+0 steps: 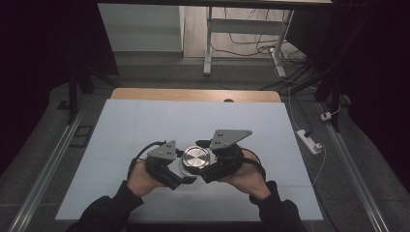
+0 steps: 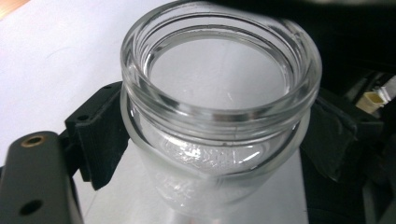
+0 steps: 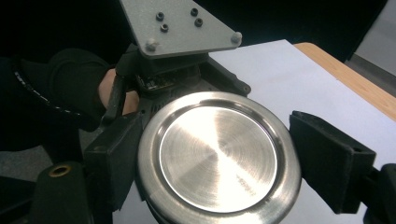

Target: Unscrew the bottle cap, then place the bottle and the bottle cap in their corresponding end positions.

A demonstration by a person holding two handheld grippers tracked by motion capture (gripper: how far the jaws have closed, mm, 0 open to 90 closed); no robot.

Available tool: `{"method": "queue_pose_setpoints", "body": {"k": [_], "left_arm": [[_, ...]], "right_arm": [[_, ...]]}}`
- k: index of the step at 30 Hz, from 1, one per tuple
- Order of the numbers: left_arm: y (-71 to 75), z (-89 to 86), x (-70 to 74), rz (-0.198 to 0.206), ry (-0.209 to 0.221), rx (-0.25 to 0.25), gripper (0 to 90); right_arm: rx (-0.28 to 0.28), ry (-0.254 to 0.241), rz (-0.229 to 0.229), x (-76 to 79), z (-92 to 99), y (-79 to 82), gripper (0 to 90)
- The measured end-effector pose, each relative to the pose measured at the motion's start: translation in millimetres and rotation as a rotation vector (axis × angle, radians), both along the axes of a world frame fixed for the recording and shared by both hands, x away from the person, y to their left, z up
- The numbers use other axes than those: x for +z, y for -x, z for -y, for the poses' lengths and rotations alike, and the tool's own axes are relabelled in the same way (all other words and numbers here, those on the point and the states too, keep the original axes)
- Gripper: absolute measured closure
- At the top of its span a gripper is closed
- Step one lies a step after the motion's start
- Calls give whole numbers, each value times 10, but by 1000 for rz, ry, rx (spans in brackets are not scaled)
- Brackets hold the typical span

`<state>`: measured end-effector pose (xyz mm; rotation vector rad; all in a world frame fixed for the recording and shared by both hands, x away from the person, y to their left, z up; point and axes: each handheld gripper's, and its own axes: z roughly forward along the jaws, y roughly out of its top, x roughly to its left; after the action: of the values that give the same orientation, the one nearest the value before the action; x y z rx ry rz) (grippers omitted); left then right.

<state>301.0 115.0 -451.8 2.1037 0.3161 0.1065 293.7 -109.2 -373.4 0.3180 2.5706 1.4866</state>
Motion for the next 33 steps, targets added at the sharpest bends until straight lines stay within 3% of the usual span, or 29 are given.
{"method": "queue_pose_setpoints", "body": {"k": [12,33], "left_arm": [[-120,-95,-38,11,-5,89,162],[-408,-100,-30,10,8,163,162]], "right_arm": [[-11,-14,-7,-45,38,27,200],[-26,-38,-2,-191,120,150,200]]}}
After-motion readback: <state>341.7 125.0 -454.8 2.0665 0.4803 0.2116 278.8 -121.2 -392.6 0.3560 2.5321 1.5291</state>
